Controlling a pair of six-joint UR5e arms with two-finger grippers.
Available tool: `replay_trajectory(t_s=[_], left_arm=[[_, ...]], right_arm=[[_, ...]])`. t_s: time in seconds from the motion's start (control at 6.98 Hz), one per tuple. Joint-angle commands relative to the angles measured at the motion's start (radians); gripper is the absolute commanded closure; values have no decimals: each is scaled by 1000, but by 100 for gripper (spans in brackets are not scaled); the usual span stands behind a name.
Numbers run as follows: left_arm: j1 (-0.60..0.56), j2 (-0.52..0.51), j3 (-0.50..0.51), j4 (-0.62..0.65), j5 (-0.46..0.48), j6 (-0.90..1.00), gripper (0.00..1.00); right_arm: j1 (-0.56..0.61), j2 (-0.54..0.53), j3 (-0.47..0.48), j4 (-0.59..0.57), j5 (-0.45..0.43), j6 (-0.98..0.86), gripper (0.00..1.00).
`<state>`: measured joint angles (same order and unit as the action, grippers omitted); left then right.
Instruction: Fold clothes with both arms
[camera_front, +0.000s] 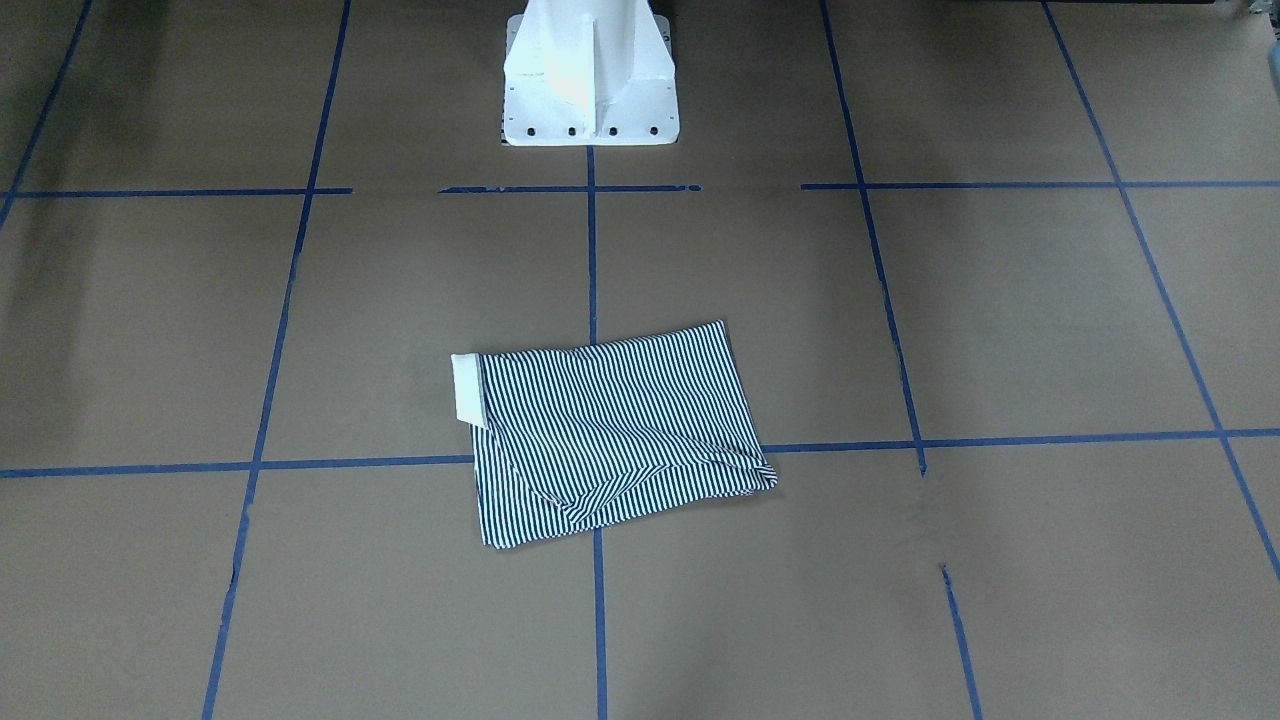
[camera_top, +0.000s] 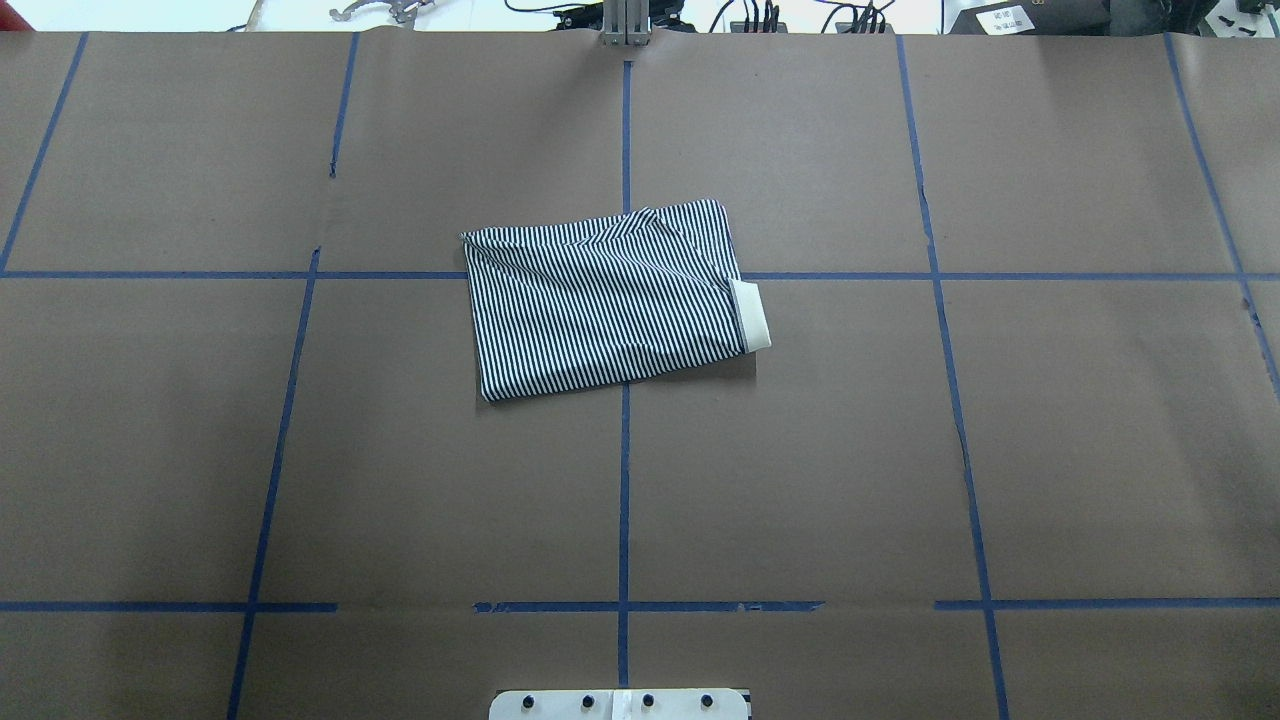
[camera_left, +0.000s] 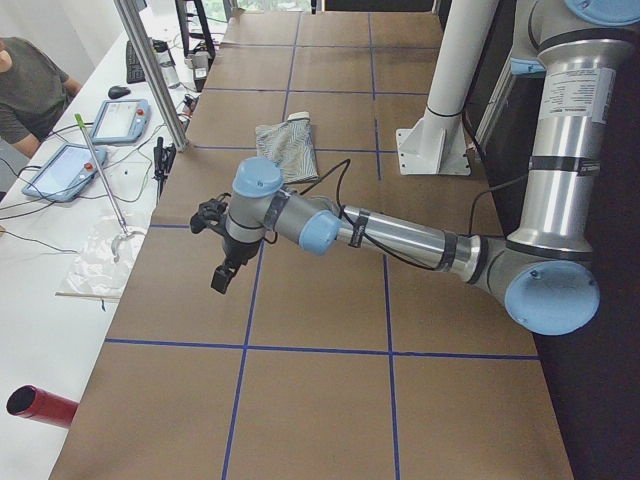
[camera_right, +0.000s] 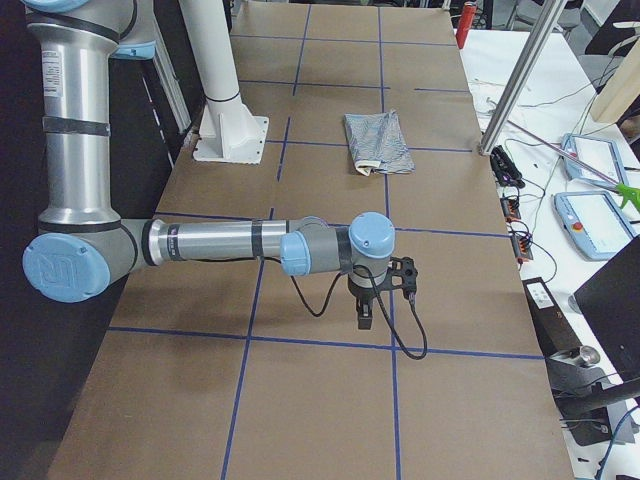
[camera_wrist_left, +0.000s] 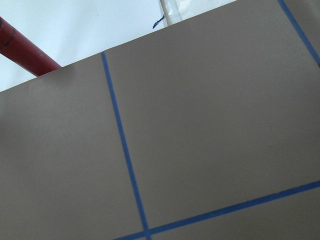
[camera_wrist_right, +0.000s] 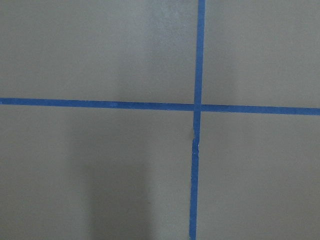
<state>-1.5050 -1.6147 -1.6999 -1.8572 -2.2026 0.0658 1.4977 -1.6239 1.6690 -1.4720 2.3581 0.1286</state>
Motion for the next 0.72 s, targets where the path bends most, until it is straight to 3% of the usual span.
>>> replay_trajectory(t_s=[0.0, 0.29, 0.57], left_arm=[[-31, 24, 118, -93, -31, 118, 0], [-26, 65, 134, -81, -40, 109, 0], [-27, 36, 129, 118, -96, 74, 0]], right_arm=[[-1, -13, -12, 18, -3, -3, 0], [-1, -13, -35, 15, 0, 2, 0], [1, -17, -64, 12, 10, -7, 0]])
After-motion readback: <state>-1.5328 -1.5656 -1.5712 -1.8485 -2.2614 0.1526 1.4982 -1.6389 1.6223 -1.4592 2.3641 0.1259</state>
